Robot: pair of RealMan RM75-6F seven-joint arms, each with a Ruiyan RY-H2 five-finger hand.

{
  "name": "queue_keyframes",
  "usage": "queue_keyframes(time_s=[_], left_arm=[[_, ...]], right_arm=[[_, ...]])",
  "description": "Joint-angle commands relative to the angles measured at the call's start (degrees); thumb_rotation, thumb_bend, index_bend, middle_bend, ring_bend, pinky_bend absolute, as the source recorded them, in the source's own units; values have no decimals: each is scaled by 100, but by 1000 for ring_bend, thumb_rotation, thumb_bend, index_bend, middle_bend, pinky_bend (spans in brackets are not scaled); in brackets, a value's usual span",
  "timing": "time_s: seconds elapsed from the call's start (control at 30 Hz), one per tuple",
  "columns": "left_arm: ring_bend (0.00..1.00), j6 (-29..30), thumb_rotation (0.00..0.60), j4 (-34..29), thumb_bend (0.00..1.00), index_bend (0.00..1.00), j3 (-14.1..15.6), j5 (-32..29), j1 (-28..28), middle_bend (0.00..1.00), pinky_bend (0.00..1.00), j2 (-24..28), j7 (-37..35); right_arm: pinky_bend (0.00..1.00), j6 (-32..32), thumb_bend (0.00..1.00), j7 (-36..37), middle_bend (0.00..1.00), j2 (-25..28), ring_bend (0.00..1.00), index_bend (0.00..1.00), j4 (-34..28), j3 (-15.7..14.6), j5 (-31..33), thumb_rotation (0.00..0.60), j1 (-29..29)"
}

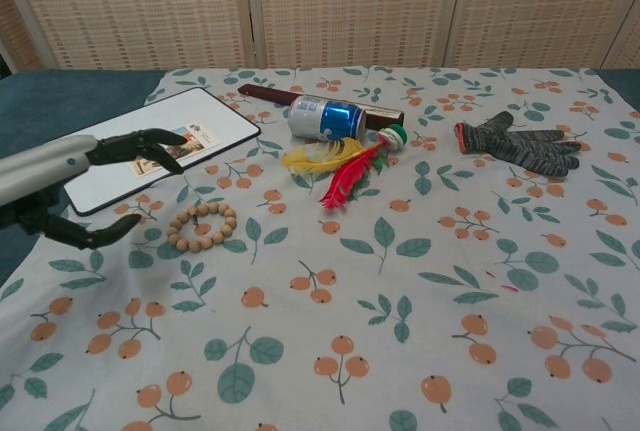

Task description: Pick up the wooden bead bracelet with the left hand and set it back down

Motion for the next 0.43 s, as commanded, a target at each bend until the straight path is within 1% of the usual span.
queue_keyframes(time_s=[0.03, 0.07, 0.13, 0.17, 0.23, 0.27, 0.33, 0.43], left_arm=[[1, 768, 570, -652, 485, 57, 253, -35, 510, 42, 0, 796, 518], [0, 980, 555, -773, 485, 56, 301, -55, 678, 14, 0, 952, 759], [0, 1593, 531, -983, 485, 56, 422, -78, 1114, 0, 0, 1158, 1247], [0, 1859, 522, -1051, 485, 56, 472, -99, 1297, 0, 0, 1192, 1357], [0, 2308, 524, -1084, 485, 54, 571, -201, 1634, 0, 0, 1205, 1473], [0, 2364, 525, -1094, 485, 49, 597, -310, 1723, 0, 0, 1209, 1489], [0, 2090, 526, -1232, 485, 29, 671, -539, 1722, 0, 0, 1450, 1618], [0, 1931, 533, -1420, 484, 15, 626, -862, 1720, 0, 0, 1630, 1665]], right_arm=[[0, 24, 197, -49, 0, -16, 0, 0, 20, 11, 12, 311, -8], [0, 44, 197, -90, 0, -30, 0, 0, 26, 19, 20, 311, -14], [0, 110, 197, -223, 0, -81, 0, 0, 37, 38, 24, 309, -32], [0, 132, 197, -268, 0, -105, 0, 0, 35, 39, 17, 310, -39], [0, 152, 197, -352, 0, -154, 0, 0, 27, 39, 14, 310, -45], [0, 149, 197, -387, 0, -172, 0, 0, 26, 42, 26, 310, -45], [0, 167, 197, -478, 0, -222, 0, 0, 43, 68, 59, 310, -42], [0, 201, 197, -590, 0, -287, 0, 0, 51, 106, 103, 312, -43]])
